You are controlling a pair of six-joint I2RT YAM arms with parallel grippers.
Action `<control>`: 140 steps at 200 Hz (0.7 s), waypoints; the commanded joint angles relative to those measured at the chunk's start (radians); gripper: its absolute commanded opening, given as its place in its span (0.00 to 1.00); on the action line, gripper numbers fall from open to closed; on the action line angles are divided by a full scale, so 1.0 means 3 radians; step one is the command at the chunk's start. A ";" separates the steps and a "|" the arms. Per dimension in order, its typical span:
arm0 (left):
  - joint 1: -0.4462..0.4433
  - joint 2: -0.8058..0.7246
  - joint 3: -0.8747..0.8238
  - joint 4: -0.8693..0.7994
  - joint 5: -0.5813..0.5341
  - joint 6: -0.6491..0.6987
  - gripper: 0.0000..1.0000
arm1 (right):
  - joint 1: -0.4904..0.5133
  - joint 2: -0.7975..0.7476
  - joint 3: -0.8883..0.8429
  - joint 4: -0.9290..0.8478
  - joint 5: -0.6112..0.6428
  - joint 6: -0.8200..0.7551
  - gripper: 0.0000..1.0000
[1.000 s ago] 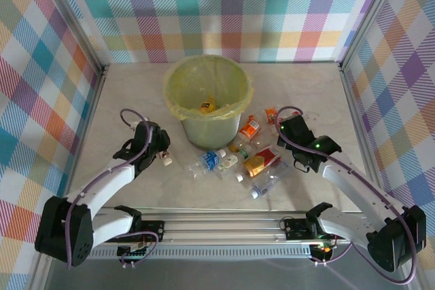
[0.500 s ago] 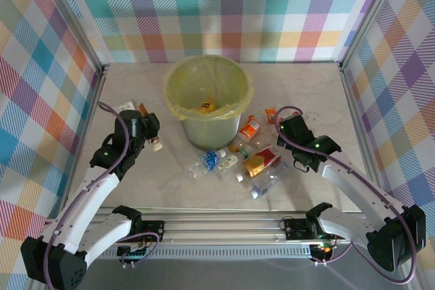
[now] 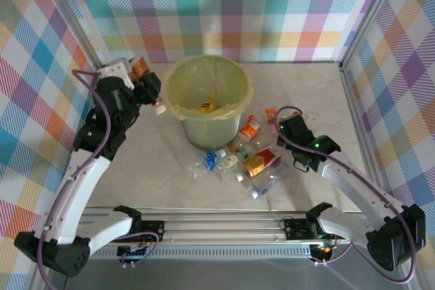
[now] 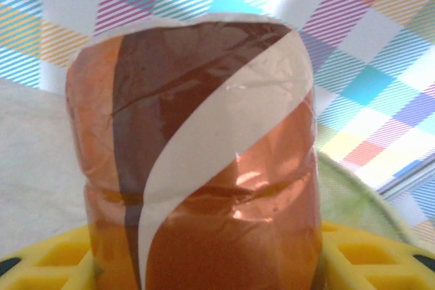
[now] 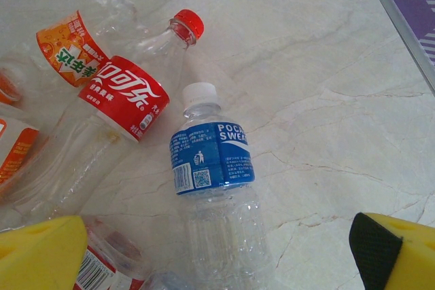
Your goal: Put the plastic bottles in the bin
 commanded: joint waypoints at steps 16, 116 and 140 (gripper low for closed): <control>-0.0228 0.0522 0.0569 0.0322 0.0339 0.0116 0.56 | -0.0022 -0.0036 0.0077 -0.0019 0.0070 0.0034 1.00; -0.0691 0.1976 0.1762 -0.0032 0.0700 0.0227 0.56 | -0.0022 -0.0269 0.0052 -0.0193 0.0070 0.0174 1.00; -0.0746 0.2121 0.1754 -0.0059 0.0684 0.0203 0.57 | -0.0022 -0.0288 0.0089 -0.0265 0.0070 0.0152 1.00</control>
